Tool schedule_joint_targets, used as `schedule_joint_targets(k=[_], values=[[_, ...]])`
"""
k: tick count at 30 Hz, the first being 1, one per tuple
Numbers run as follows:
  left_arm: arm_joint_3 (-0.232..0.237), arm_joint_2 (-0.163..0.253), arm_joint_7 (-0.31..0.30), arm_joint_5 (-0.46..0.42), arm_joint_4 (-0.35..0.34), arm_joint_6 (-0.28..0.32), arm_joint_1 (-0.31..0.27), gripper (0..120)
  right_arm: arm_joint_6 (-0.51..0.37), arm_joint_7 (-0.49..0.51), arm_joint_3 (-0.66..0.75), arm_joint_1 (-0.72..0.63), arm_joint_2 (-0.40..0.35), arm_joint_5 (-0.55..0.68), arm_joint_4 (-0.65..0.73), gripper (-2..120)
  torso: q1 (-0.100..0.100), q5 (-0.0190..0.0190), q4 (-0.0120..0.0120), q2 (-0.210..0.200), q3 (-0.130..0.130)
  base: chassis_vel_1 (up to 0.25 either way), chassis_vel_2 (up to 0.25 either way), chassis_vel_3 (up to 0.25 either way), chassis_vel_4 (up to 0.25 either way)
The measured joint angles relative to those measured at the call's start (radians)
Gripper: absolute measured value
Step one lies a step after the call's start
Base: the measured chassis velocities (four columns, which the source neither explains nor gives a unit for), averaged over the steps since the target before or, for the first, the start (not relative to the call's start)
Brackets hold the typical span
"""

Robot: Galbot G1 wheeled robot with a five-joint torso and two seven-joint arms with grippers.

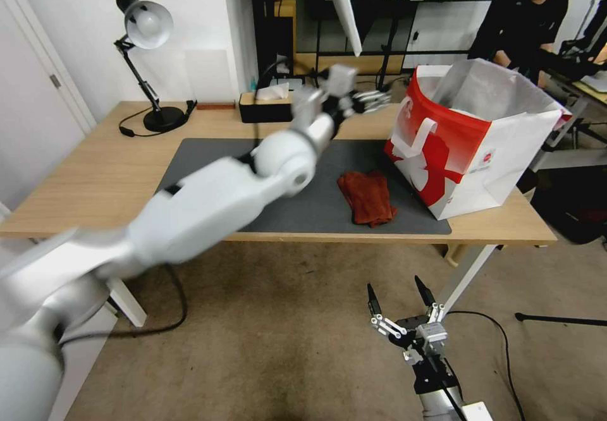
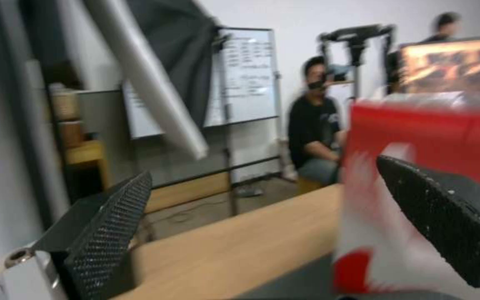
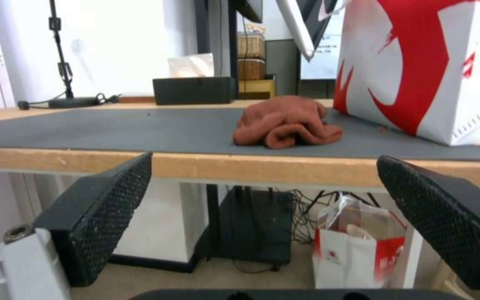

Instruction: Sweep shrimp from table into container with towel, then put container into takeout bag.

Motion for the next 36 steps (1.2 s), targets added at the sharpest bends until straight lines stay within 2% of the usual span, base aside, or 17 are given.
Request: schedule_joint_targets(k=[2, 3, 6, 7, 10, 11, 13, 14, 15, 18, 19, 21, 23, 24, 26, 31, 36], values=[[-0.067, 0.104, -0.048, 0.127, -0.103, -0.011, 0.149, 100, 0.0, 0.002, 0.008, 0.0, 0.003, 0.0, 0.012, 100, 0.0, 0.0, 0.0002, 0.0, 0.0, 0.0, 0.0, 0.0, 0.0], [-0.067, 0.104, -0.048, 0.127, -0.103, -0.011, 0.149, 100, 0.0, 0.002, 0.008, 0.0, 0.003, 0.0, 0.012, 100, 0.0, 0.0, 0.0002, 0.0, 0.0, 0.0, 0.0, 0.0, 0.0], [-0.166, 0.227, -0.056, 0.249, -0.199, -0.045, 0.374, 100, -0.009, 0.003, 0.011, 0.004, 0.003, -0.001, 0.023, 100, 0.0, -0.0005, 0.0005, 0.0, 0.0, 0.0, 0.0, 0.0, 0.0], [-0.166, 0.227, -0.056, 0.249, -0.199, -0.045, 0.374, 100, -0.009, 0.003, 0.011, 0.004, 0.003, -0.001, 0.023, 100, 0.0, -0.0005, 0.0005, 0.0, 0.0, 0.0, 0.0, 0.0, 0.0], [-0.355, 0.311, -0.04, 0.342, -0.276, -0.093, 0.618, 100, -0.029, 0.003, -0.003, 0.02, -0.003, -0.007, 0.027, 100, 0.0, 0.0007, 0.0003, 0.0, 0.0, 0.0, 0.0, 0.0, 0.0], [-0.355, 0.311, -0.04, 0.342, -0.276, -0.093, 0.618, 100, -0.029, 0.003, -0.003, 0.02, -0.003, -0.007, 0.027, 100, 0.0, 0.0007, 0.0003, 0.0, 0.0, 0.0, 0.0, 0.0, 0.0], [-0.456, 0.328, -0.023, 0.399, -0.313, -0.121, 0.765, 100, -0.034, 0.004, -0.006, 0.025, -0.003, -0.01, 0.028, 100, 0.0, -0.0006, 0.0004, 0.0, 0.0, 0.0, 0.0, 0.0, 0.0], [-0.498, 0.333, -0.017, 0.426, -0.331, -0.139, 0.834, 100, -0.037, 0.005, -0.007, 0.028, -0.003, -0.011, 0.028, 100, 0.0, 0.0005, 0.0, 0.0, 0.0, 0.0, 0.0, 0.0, 0.0], [-0.498, 0.333, -0.017, 0.426, -0.331, -0.139, 0.834, 100, -0.037, 0.005, -0.007, 0.028, -0.003, -0.011, 0.028, 100, 0.0, 0.0005, 0.0, 0.0, 0.0, 0.0, 0.0, 0.0, 0.0], [-0.594, 0.33, -0.015, 0.507, -0.37, -0.194, 1.018, 100, -0.052, 0.009, -0.008, 0.035, -0.005, -0.013, 0.037, 100, 0.0, 0.0006, 0.0003, 0.0, 0.0, 0.0, 0.0, 0.0, 0.0], [-0.594, 0.33, -0.015, 0.507, -0.37, -0.194, 1.018, 100, -0.052, 0.009, -0.008, 0.035, -0.005, -0.013, 0.037, 100, 0.0, 0.0006, 0.0003, 0.0, 0.0, 0.0, 0.0, 0.0, 0.0], [-0.634, 0.318, -0.023, 0.543, -0.372, -0.222, 1.096, 100, -0.061, 0.012, -0.011, 0.038, -0.005, -0.018, 0.042, 100, 0.0, 0.0001, 0.0, 0.0, 0.0, 0.0, 0.0, 0.0, 0.0], [-0.634, 0.318, -0.023, 0.543, -0.372, -0.222, 1.096, 100, -0.061, 0.012, -0.011, 0.038, -0.005, -0.018, 0.042, 100, 0.0, 0.0001, 0.0, 0.0, 0.0, 0.0, 0.0, 0.0, 0.0], [-0.688, 0.285, -0.042, 0.604, -0.377, -0.26, 1.204, 100, -0.075, 0.021, -0.018, 0.041, -0.001, -0.023, 0.051, 100, 0.0, 0.0003, 0.0003, 0.0, 0.0, 0.0, 0.0, 0.0, 0.0], [-0.713, 0.253, -0.071, 0.66, -0.378, -0.289, 1.269, 100, -0.086, 0.036, -0.022, 0.041, 0.001, -0.029, 0.057, 100, 0.0, 0.0004, 0.0001, 0.0, 0.0, 0.0, 0.0, 0.0, 0.0], [-0.727, 0.206, -0.157, 0.747, -0.393, -0.308, 1.353, 100, -0.11, 0.097, -0.021, 0.047, 0.004, -0.051, 0.068, 100, 0.0, 0.0004, 0.0002, 0.0, 0.0, 0.0, 0.0, 0.0, 0.0], [-0.725, 0.168, -0.182, 0.793, -0.393, -0.319, 1.387, 100, -0.126, 0.125, -0.008, 0.049, 0.013, -0.046, 0.079, 100, 0.0, 0.0005, -0.0002, 0.0, 0.0, 0.0, 0.0, 0.0, 0.0]])
